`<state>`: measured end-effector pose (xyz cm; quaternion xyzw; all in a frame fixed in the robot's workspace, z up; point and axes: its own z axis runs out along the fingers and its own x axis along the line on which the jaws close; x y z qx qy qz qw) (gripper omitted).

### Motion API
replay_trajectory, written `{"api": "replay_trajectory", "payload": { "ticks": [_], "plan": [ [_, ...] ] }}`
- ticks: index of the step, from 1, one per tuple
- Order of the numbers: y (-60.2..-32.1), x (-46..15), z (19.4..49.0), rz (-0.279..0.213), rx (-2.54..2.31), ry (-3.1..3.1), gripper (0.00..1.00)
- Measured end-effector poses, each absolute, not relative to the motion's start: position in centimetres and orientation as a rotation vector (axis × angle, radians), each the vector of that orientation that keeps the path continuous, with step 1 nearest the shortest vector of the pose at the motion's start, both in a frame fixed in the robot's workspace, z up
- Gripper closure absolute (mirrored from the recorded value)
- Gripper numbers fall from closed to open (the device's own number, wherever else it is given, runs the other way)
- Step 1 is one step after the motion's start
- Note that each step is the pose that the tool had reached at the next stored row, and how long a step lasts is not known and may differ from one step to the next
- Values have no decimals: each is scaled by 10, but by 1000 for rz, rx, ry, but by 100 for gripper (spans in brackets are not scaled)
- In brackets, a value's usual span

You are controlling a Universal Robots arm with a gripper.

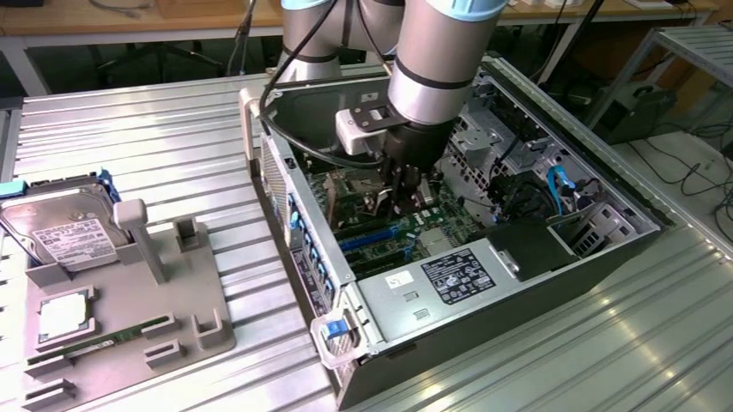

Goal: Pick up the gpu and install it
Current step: 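Insert the gpu into the slot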

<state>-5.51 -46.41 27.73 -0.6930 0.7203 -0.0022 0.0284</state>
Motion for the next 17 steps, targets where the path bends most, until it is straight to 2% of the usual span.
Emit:
{"api": "replay_trajectory", "payload": {
  "ticks": [17],
  "plan": [
    [-471, -62, 261, 2, -2135, 2219, 72]
  ]
}}
